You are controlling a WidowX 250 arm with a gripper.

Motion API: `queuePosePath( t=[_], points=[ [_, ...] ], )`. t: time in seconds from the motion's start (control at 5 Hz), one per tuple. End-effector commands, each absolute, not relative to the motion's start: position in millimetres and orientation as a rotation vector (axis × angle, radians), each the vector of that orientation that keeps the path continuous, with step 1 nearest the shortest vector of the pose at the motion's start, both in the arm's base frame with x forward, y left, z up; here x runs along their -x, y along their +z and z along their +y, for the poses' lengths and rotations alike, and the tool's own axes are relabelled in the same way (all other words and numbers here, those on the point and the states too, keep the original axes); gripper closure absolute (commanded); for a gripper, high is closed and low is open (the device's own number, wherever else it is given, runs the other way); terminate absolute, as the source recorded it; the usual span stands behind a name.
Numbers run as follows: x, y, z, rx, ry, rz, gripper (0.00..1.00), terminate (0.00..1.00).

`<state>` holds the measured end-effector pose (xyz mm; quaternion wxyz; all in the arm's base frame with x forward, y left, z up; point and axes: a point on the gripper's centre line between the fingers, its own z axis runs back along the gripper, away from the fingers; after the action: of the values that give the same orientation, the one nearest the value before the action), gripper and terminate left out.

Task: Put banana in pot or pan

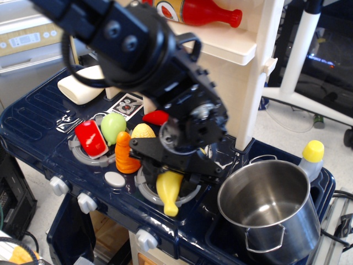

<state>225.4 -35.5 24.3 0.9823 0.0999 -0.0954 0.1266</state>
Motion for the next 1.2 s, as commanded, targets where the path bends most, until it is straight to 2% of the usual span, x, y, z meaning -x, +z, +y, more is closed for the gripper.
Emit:
queuePosePath(
  t=[0.0, 0.2, 0.4, 0.6, 0.8, 1.0],
  points=[
    [-245, 83, -53, -0.011, 0.375, -0.066, 1.0, 0.0],
    [-245, 100, -72, 0.134, 0.464, -0.025, 1.0, 0.0],
    [-251, 88, -87, 0.137, 0.541, -0.096, 1.0, 0.0],
    [-253, 86, -100, 0.109, 0.605, -0.11, 1.0, 0.0],
    [-251, 76, -106, 0.109, 0.648, -0.171, 1.0, 0.0],
    [-257, 72, -114, 0.135, 0.7, -0.212, 0.0, 0.0]
  ],
)
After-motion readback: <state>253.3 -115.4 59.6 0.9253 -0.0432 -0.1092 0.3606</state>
